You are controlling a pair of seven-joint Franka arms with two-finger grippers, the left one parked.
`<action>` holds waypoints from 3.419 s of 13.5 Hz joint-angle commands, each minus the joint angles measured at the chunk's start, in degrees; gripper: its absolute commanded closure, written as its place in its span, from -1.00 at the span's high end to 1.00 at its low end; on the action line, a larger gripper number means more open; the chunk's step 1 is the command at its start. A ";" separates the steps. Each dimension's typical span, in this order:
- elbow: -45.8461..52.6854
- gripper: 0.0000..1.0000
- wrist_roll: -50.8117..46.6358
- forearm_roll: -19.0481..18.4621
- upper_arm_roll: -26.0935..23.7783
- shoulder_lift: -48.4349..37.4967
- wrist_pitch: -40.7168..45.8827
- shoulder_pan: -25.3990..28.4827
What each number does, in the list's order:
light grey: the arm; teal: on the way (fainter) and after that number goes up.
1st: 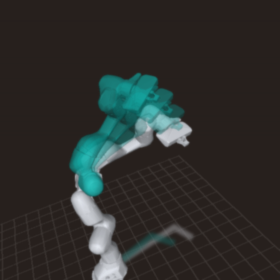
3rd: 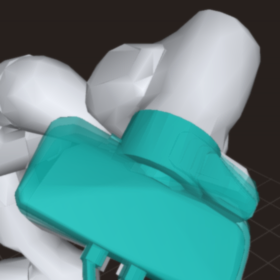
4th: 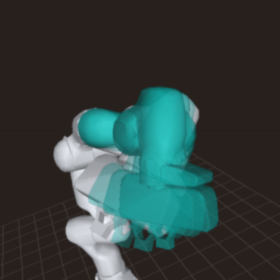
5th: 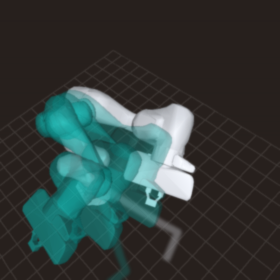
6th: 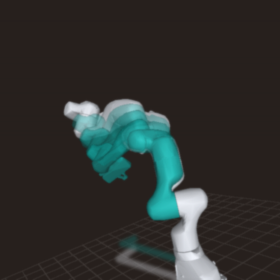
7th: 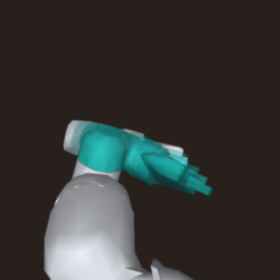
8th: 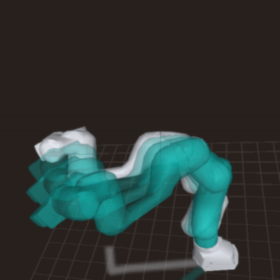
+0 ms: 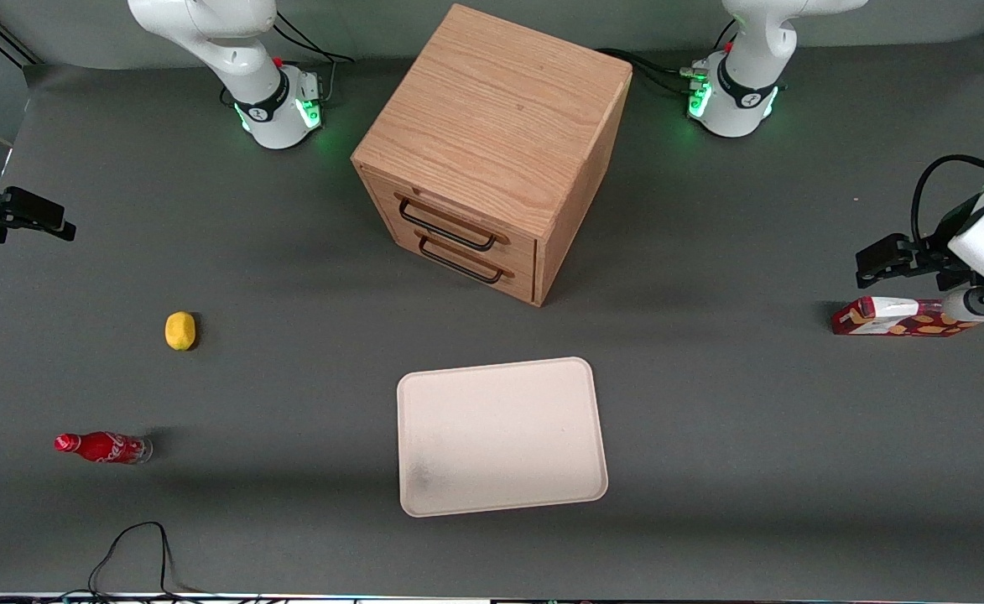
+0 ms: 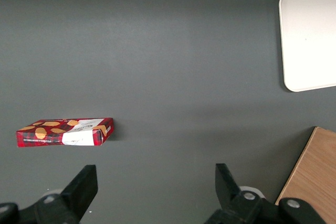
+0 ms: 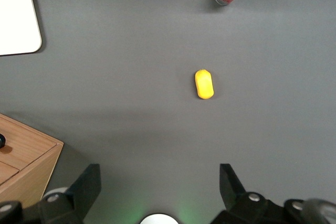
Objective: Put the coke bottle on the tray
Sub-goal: 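Move the right gripper out toward the red Coca-Cola bottle, then lower the open right gripper over the bottle's neck and close it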
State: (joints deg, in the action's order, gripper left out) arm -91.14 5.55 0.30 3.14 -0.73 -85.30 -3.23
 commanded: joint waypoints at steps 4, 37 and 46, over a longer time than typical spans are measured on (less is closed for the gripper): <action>3.59 1.00 -0.45 1.11 -0.68 1.61 2.06 -0.29; 39.63 0.95 13.61 0.49 0.46 52.93 -18.85 -8.81; 39.54 0.21 13.70 0.58 0.29 53.90 -20.96 -8.81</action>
State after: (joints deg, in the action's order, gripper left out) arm -53.65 17.72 0.38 3.50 51.98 -105.98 -11.87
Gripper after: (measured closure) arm 0.229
